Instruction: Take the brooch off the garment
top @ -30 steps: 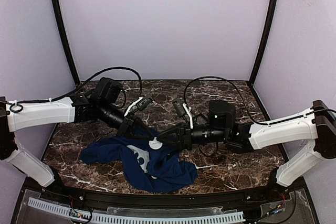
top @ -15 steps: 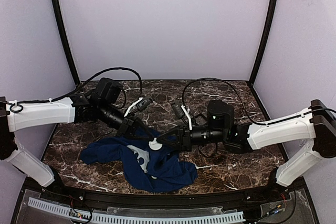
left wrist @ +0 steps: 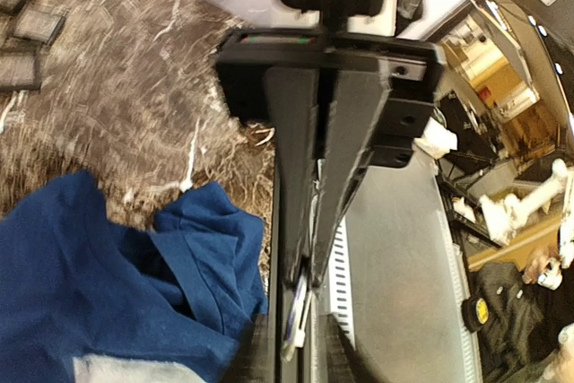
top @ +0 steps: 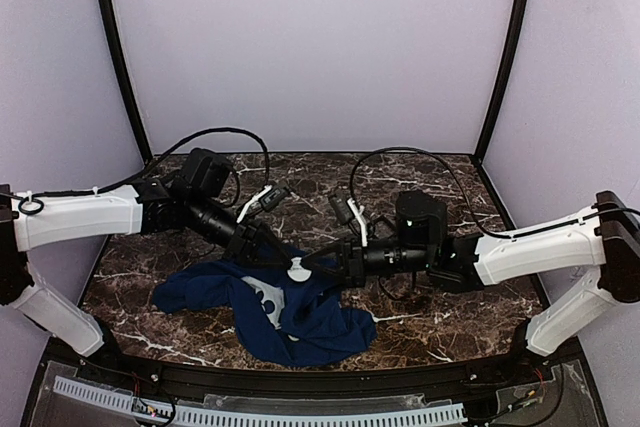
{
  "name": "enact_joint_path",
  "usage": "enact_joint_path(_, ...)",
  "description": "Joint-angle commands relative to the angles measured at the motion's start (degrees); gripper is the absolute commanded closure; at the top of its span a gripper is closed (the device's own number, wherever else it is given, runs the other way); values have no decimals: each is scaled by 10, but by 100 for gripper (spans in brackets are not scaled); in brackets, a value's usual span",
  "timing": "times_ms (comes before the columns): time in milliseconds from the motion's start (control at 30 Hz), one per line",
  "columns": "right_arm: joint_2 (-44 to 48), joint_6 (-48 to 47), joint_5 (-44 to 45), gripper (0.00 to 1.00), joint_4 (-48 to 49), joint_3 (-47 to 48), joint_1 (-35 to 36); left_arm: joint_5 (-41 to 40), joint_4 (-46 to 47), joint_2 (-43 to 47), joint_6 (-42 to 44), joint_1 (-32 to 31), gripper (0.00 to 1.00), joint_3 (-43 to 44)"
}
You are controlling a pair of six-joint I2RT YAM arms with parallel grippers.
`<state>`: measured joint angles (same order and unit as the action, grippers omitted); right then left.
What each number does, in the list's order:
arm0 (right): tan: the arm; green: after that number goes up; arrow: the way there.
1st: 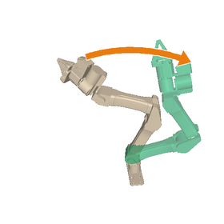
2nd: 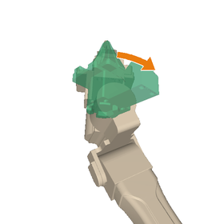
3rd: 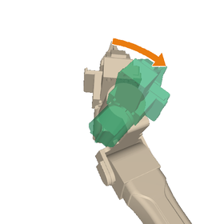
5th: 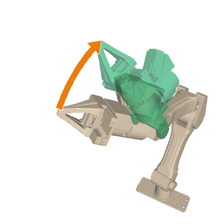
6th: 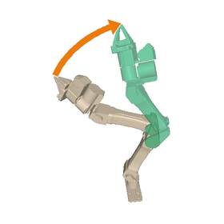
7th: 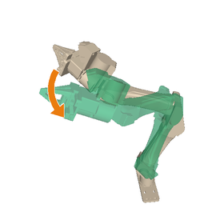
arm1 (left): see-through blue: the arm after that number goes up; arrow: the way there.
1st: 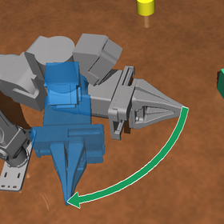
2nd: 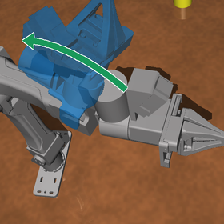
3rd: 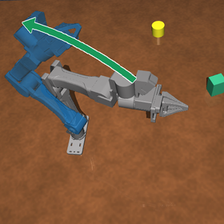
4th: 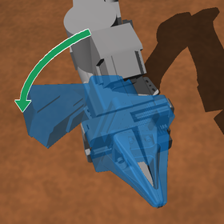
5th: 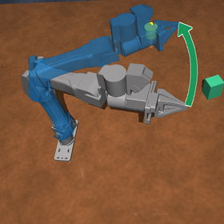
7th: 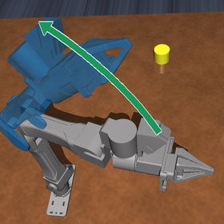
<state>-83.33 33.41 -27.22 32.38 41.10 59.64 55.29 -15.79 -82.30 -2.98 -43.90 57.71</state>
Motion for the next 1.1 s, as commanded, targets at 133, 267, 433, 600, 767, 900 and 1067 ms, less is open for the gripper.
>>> enact_joint_path(133, 68, -76, 342, 100, -324, 80, -6, -197, -38, 80, 40, 24, 16, 1)
enact_joint_path(267, 39, -105, 476, 100, -513, 153, -29, -305, -65, 140, 41, 53, 3, -2)
enact_joint_path(433, -23, -138, 534, 100, -608, 218, -89, -389, -77, 188, 13, 114, 1, -28)
enact_joint_path(600, -78, -172, 544, 100, -616, 239, -142, -426, -75, 204, -11, 148, 1, -56)
enact_joint_path(767, -126, -207, 558, 100, -598, 255, -163, -438, -76, 200, -5, 154, 1, -50)
enact_joint_path(900, -156, -225, 551, 100, -574, 267, -169, -436, -81, 195, 0, 155, 1, -49)
enact_joint_path(1067, -199, -238, 563, 100, -558, 291, -171, -433, -84, 190, 2, 155, 1, -47)
